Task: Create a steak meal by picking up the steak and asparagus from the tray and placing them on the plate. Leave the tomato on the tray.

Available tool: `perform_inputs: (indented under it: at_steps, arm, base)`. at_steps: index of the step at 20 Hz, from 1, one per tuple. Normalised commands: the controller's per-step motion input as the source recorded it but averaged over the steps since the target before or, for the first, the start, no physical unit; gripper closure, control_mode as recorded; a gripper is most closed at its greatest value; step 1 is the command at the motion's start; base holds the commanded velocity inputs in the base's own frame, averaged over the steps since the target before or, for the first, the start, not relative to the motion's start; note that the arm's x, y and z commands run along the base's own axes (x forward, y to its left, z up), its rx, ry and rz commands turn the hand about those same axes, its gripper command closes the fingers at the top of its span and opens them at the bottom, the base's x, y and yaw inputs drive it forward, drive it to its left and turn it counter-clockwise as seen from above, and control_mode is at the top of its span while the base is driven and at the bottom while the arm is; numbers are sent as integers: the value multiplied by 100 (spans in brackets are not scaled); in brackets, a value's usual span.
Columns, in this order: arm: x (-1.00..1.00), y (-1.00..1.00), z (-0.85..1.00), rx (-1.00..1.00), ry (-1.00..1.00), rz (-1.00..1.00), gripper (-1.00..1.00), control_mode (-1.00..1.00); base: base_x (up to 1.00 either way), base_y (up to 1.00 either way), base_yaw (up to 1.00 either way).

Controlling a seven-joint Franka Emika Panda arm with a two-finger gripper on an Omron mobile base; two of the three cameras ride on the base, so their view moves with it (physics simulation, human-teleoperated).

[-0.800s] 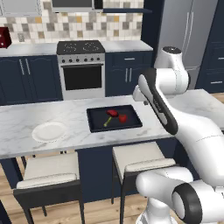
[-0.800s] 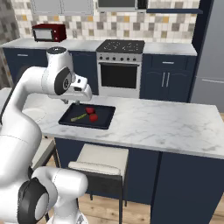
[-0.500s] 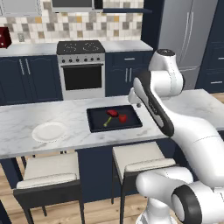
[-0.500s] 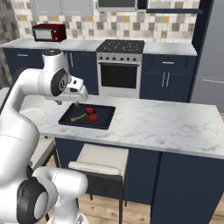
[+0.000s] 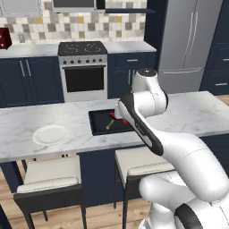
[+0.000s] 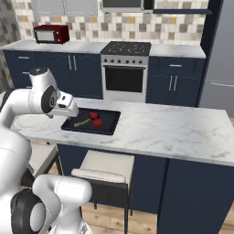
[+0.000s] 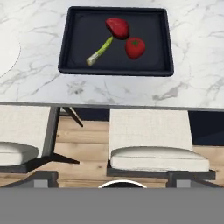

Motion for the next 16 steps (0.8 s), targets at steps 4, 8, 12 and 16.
perform_inputs:
  at_steps: [4, 8, 12, 16]
  arm:
    - [41, 51, -35, 0, 10, -4, -100, -100]
    - [51, 15, -20, 0, 14, -9, -100, -100]
    - [61, 0, -26, 4, 10, -8, -100, -100]
    - [61, 0, -34, 4, 6, -5, -100, -100]
  base:
    - [0, 0, 0]
    - [0, 0, 0]
    - [0, 0, 0]
    - [0, 0, 0]
